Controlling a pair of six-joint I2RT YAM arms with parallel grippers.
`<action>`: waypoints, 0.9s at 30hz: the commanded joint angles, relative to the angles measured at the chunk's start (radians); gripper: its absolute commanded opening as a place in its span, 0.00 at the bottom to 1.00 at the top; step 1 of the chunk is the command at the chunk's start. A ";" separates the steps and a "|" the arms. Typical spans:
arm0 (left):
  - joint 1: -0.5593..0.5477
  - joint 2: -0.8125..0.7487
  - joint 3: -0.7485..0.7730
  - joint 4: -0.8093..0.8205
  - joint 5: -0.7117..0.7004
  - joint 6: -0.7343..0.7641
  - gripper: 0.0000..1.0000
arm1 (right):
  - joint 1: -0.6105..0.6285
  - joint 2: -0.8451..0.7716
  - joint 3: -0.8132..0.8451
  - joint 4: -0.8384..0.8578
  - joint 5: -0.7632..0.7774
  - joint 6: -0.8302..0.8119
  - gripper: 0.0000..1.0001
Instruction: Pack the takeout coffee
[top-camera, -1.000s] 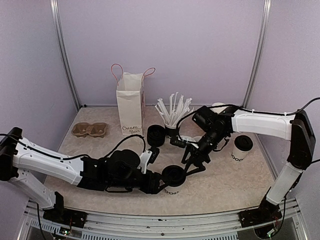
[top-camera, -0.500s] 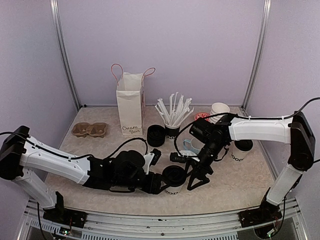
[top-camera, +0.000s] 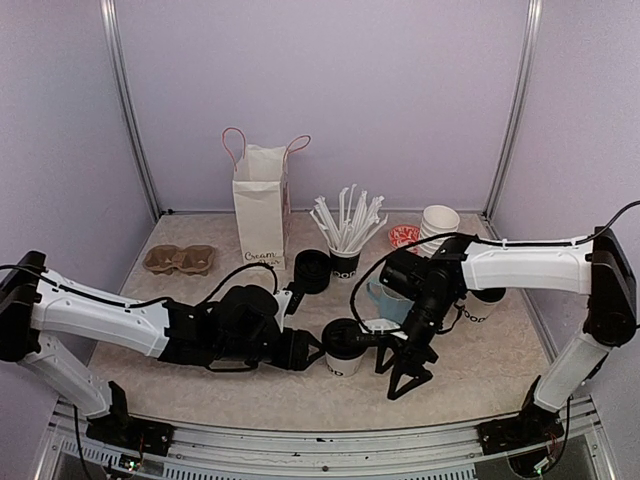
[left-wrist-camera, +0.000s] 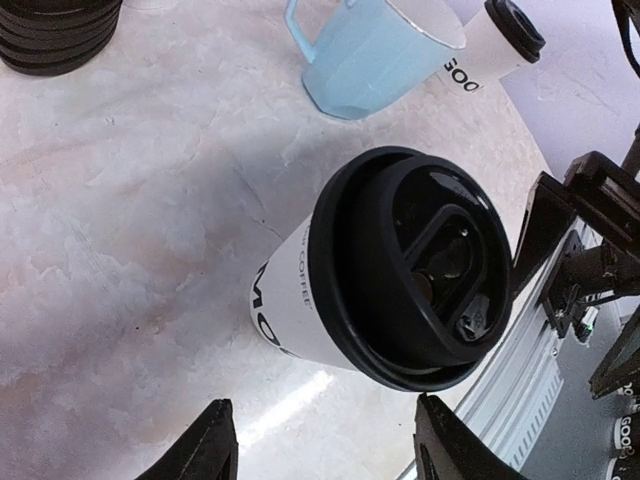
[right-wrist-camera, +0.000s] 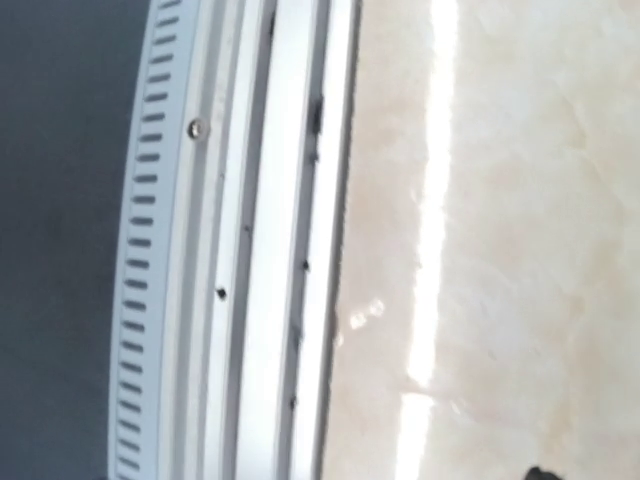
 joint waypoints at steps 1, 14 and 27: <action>-0.008 -0.057 -0.026 0.060 0.008 -0.040 0.61 | -0.078 -0.051 0.103 -0.066 0.046 -0.024 0.61; -0.011 0.048 0.005 0.187 0.050 -0.058 0.59 | -0.155 0.101 0.259 0.100 0.066 0.165 0.55; 0.020 0.131 -0.004 0.120 0.068 -0.021 0.53 | -0.154 0.188 0.226 0.143 0.018 0.174 0.35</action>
